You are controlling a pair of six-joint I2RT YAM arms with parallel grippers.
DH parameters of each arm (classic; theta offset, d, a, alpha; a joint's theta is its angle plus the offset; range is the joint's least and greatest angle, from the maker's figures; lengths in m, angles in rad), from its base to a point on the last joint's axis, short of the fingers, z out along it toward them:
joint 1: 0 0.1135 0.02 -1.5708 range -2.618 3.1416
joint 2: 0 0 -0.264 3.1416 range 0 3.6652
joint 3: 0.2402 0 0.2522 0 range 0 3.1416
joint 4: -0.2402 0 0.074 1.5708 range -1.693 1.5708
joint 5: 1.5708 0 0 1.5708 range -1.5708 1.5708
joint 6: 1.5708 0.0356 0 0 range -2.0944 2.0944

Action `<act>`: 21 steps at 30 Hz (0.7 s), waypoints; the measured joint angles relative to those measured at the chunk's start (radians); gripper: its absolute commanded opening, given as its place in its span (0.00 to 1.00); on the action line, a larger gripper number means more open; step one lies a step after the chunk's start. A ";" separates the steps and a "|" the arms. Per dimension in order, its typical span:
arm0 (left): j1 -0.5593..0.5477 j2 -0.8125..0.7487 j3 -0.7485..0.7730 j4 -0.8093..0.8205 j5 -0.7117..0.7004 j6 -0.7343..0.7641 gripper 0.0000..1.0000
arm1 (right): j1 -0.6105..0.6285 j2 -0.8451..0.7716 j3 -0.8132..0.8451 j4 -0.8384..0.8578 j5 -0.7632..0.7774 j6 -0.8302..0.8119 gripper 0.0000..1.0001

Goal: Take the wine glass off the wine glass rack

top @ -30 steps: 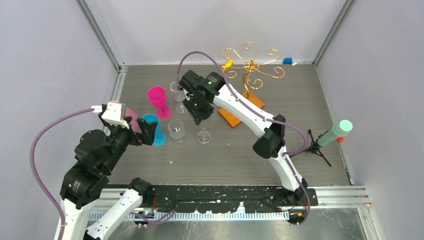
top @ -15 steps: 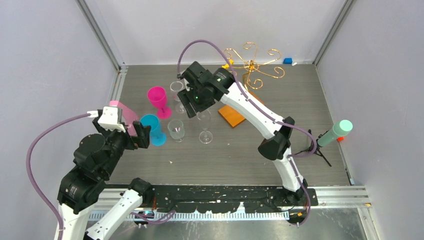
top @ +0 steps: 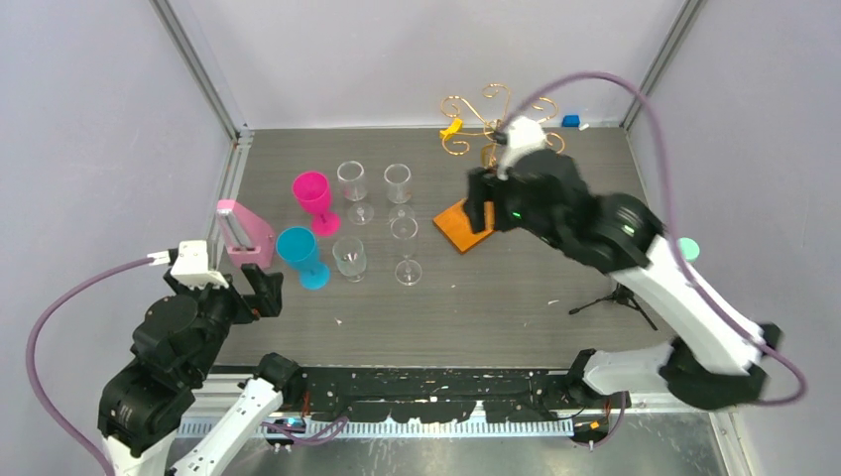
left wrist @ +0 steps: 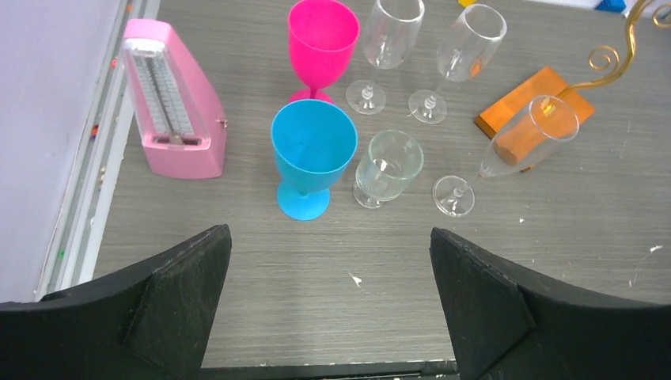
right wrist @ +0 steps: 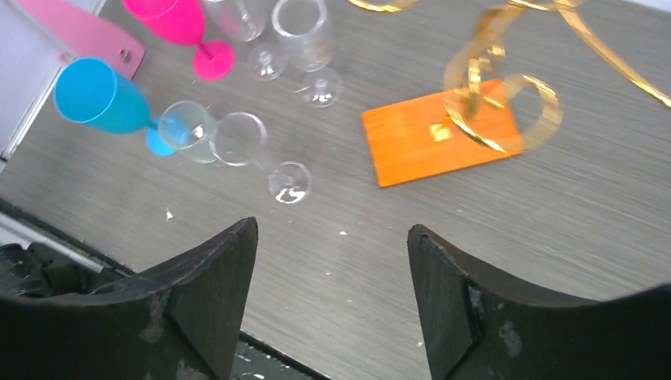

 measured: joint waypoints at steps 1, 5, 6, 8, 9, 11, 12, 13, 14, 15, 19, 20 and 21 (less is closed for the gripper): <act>0.000 -0.010 0.003 -0.016 -0.008 -0.013 1.00 | 0.000 -0.083 -0.069 0.024 0.037 0.005 0.85; 0.000 -0.053 0.023 -0.073 -0.043 -0.040 1.00 | -0.001 -0.365 -0.256 0.090 0.166 0.007 0.90; 0.000 -0.062 0.037 -0.089 -0.053 -0.042 1.00 | -0.001 -0.432 -0.287 0.105 0.195 0.006 0.91; 0.000 -0.075 0.081 -0.113 -0.078 -0.041 1.00 | -0.001 -0.551 -0.332 0.119 0.254 0.004 0.91; 0.000 -0.079 0.101 -0.117 -0.087 -0.040 1.00 | -0.001 -0.597 -0.342 0.126 0.275 0.003 0.92; 0.000 -0.084 0.146 -0.123 -0.106 -0.035 1.00 | -0.001 -0.696 -0.353 0.140 0.325 0.000 0.92; 0.000 -0.085 0.166 -0.123 -0.114 -0.031 1.00 | -0.001 -0.734 -0.353 0.144 0.345 0.000 0.92; 0.000 -0.085 0.181 -0.124 -0.121 -0.024 1.00 | -0.001 -0.767 -0.354 0.150 0.364 -0.002 0.92; 0.000 -0.085 0.192 -0.124 -0.125 -0.019 1.00 | -0.001 -0.793 -0.353 0.157 0.380 -0.003 0.92; 0.000 -0.085 0.200 -0.126 -0.129 -0.013 1.00 | -0.002 -0.812 -0.353 0.161 0.390 -0.004 0.92; 0.000 -0.085 0.218 -0.132 -0.142 0.007 1.00 | -0.002 -0.832 -0.359 0.175 0.413 -0.010 0.93; 0.000 -0.085 0.222 -0.134 -0.145 0.013 1.00 | -0.002 -0.832 -0.364 0.178 0.413 -0.011 0.93; 0.000 -0.085 0.227 -0.135 -0.148 0.017 1.00 | -0.002 -0.830 -0.369 0.179 0.413 -0.013 0.93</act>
